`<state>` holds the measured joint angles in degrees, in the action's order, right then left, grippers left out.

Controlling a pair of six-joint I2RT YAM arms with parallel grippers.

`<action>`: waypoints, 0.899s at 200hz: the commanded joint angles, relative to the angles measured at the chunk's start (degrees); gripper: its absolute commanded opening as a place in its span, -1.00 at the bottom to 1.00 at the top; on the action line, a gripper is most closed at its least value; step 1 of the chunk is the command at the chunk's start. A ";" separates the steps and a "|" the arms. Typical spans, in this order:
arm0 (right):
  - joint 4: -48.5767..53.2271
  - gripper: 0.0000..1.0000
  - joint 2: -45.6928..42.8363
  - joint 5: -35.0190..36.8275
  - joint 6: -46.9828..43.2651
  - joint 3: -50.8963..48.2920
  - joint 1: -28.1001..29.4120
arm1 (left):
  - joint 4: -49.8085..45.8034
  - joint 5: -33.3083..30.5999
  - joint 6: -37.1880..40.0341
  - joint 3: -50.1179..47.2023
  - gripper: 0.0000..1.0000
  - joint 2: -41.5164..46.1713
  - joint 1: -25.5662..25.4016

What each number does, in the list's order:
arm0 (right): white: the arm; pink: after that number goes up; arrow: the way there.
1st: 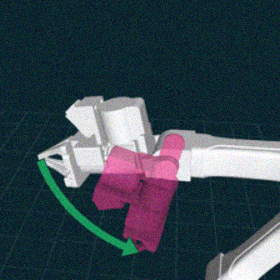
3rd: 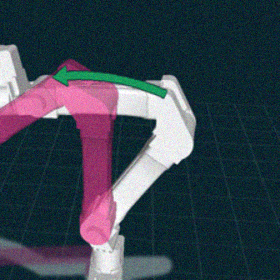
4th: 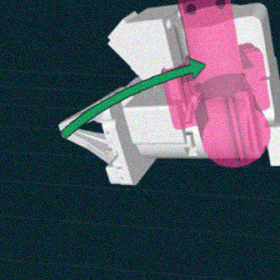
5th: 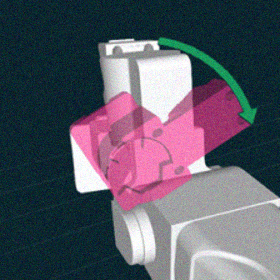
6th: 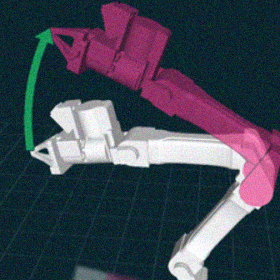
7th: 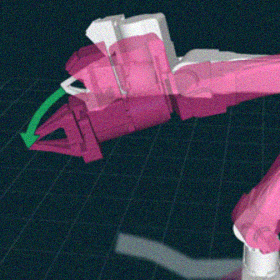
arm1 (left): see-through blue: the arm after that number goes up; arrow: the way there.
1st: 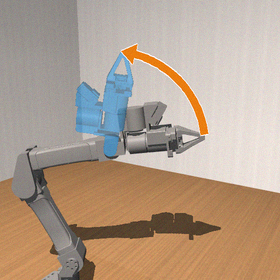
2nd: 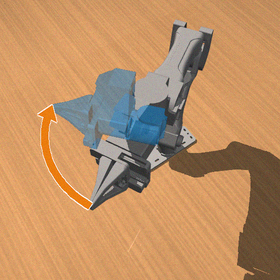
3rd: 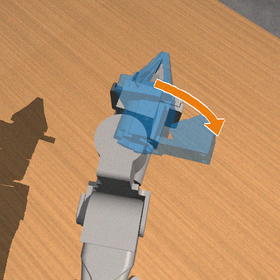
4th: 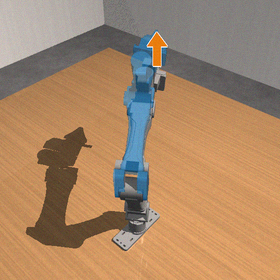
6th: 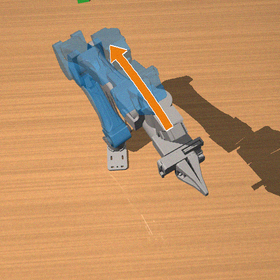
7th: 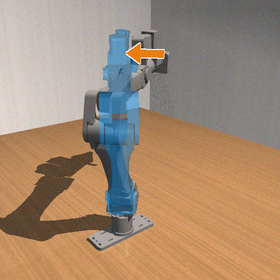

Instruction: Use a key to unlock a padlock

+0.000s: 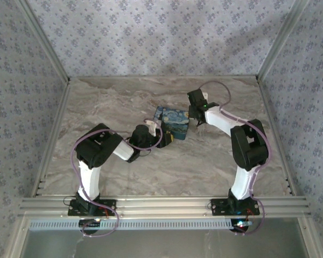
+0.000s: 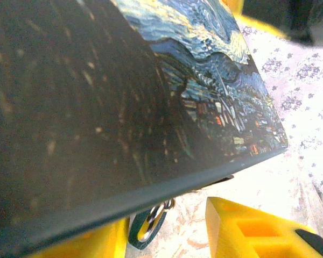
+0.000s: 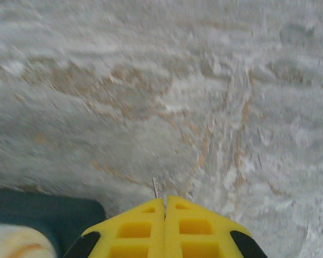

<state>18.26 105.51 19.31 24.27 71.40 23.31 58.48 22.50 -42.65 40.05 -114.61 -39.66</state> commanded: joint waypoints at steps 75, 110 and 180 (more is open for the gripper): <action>-2.23 -1.00 0.31 -1.57 6.30 -7.08 6.72 | -8.47 3.93 0.05 1.68 -0.15 -5.68 -0.93; -3.00 -1.00 0.48 -1.99 6.64 -7.41 7.54 | -8.61 4.36 -0.27 2.65 -0.14 -6.54 -1.19; -3.49 -1.00 -0.93 -1.75 6.40 -8.42 7.66 | -4.74 -3.02 -3.11 -1.29 -0.21 -5.47 -1.16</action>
<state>15.16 105.43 17.61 30.09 63.66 30.52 60.99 22.70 -43.83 42.44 -117.56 -40.62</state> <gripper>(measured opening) 0.064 0.406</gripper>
